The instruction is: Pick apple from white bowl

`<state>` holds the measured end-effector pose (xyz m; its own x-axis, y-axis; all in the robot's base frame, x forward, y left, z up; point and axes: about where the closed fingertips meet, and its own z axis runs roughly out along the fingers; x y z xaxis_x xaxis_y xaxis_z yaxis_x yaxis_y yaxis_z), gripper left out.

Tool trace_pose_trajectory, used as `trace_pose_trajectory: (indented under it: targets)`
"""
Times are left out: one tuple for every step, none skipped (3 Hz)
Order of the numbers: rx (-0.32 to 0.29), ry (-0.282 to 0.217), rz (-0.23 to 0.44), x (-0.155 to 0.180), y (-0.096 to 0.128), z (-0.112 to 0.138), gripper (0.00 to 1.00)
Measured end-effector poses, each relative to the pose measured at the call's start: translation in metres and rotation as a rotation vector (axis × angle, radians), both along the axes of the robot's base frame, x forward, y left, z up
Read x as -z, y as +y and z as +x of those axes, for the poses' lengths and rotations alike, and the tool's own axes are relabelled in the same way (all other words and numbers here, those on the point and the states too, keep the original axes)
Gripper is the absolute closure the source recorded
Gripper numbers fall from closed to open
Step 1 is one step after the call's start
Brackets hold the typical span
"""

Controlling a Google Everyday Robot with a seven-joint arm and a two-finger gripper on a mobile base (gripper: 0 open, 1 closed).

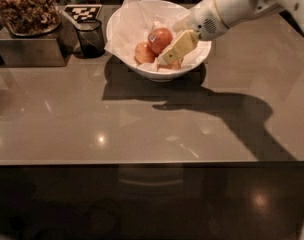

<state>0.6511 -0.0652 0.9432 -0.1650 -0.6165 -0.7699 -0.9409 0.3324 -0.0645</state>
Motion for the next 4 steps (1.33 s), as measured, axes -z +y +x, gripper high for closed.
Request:
trace_pose_trajectory:
  targets:
    - [-0.026,-0.016,0.007,-0.008,0.014,0.018,0.15]
    - [-0.047,-0.034,-0.001,-0.017,0.026,0.034,0.15]
    - [-0.055,-0.036,-0.013,-0.02,0.03,0.048,0.14]
    - [-0.054,-0.006,0.001,-0.009,0.032,0.057,0.14]
